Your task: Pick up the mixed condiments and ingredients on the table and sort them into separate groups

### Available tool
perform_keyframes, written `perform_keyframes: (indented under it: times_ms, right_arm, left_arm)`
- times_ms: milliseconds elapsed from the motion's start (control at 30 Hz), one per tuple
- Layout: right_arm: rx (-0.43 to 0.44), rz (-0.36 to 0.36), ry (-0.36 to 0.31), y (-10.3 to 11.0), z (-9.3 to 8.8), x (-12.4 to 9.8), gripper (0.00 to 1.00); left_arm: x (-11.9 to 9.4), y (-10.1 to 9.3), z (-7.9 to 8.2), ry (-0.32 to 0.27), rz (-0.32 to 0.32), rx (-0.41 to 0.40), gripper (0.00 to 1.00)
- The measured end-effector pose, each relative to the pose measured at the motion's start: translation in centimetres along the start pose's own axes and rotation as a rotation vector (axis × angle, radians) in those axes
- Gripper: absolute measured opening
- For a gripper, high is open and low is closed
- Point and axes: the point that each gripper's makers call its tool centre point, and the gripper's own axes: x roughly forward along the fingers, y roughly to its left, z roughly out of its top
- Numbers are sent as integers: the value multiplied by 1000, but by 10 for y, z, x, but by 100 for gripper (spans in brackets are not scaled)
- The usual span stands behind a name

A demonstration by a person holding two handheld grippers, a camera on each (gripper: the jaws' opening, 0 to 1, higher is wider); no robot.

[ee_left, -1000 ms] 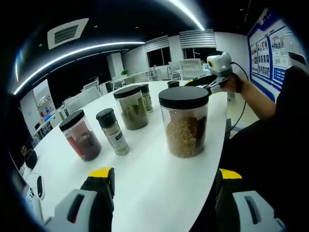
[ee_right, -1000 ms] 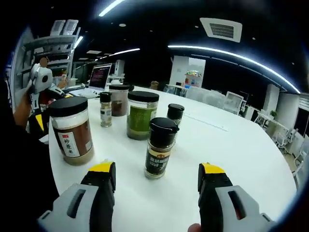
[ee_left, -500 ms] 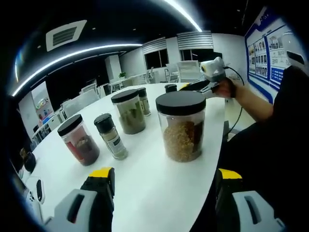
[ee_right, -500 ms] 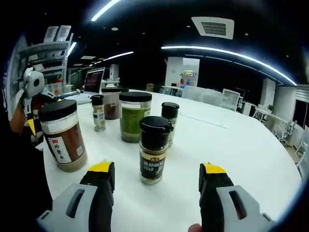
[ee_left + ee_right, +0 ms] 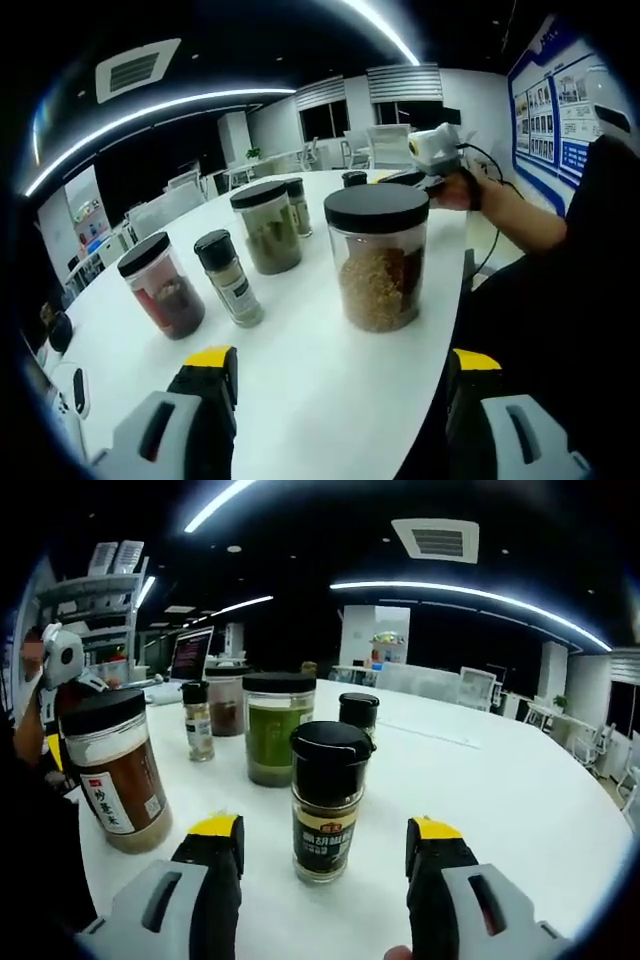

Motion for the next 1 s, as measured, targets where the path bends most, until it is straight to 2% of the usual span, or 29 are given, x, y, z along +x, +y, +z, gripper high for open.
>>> perform_keyframes:
  times_ms: [233,600,800,1000]
  right_arm:
    - [14,-5,-29,1,3,7,64]
    - [56,-27,-52,-3,4,13,51]
    - [21,-18,-39,0,2,16,48]
    - [64,-12,-50,0,3,16,43]
  left_arm:
    - [1,-1,-6,12,-2,-3,85]
    - [-1,2,-6,4,9,-7,85]
    - [-2,-3,-8,13,-8,24,84]
    - [1,-5,-9,20,-18,28,83]
